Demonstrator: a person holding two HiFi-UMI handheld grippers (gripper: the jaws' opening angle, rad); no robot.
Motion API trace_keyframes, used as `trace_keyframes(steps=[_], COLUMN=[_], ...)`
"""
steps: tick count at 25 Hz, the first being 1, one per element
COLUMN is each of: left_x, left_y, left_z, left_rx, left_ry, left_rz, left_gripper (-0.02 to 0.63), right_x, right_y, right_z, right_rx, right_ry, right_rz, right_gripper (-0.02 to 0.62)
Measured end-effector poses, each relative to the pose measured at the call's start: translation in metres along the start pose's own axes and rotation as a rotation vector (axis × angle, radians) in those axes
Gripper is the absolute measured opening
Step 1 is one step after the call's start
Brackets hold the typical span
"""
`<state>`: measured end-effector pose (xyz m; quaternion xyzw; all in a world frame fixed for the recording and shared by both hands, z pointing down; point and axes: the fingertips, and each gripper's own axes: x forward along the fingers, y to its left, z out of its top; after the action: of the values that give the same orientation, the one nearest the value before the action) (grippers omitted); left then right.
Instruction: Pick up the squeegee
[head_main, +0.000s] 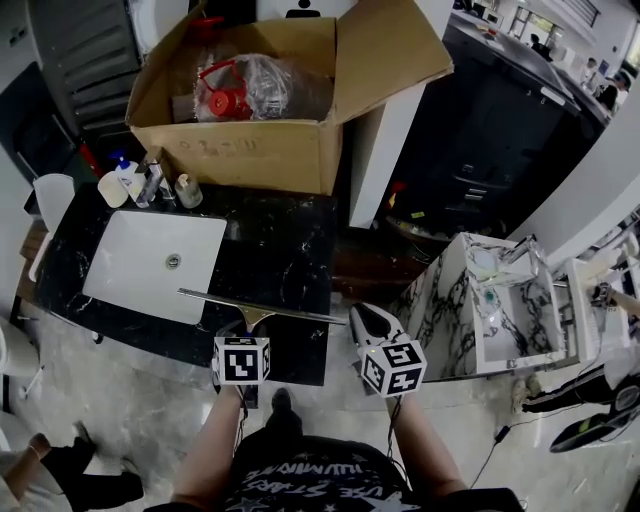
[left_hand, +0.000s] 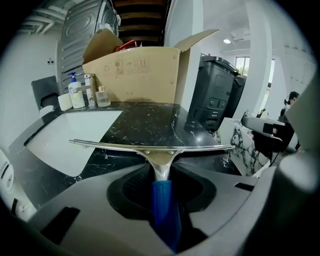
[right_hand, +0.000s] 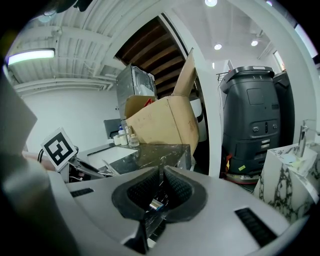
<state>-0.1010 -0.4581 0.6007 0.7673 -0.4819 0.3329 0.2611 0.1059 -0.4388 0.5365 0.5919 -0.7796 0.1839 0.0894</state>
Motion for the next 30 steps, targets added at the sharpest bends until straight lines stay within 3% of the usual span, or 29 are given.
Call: trace_keyframes(steps=[18, 24, 30], left_x=[-0.066, -0.11, -0.164], left_y=[0.007, -0.001, -0.015], left_z=[0.011, 0.006, -0.017], left_rx=[-0.046, -0.062, -0.101], left_ry=[-0.174, -0.259, -0.337], left_rz=[0.032, 0.061, 0.099], left_gripper=[0.137, 0.137, 0.137], right_x=[-0.042, -0.071, -0.114], right_y=[0.007, 0.009, 0.028], right_z=[0.037, 0.035, 0.016], right_rx=[-0.067, -0.071, -0.082], right_ry=[-0.093, -0.121, -0.127], right_rz=[0.031, 0.053, 0.137], right_gripper=[0.058, 0.058, 0.058])
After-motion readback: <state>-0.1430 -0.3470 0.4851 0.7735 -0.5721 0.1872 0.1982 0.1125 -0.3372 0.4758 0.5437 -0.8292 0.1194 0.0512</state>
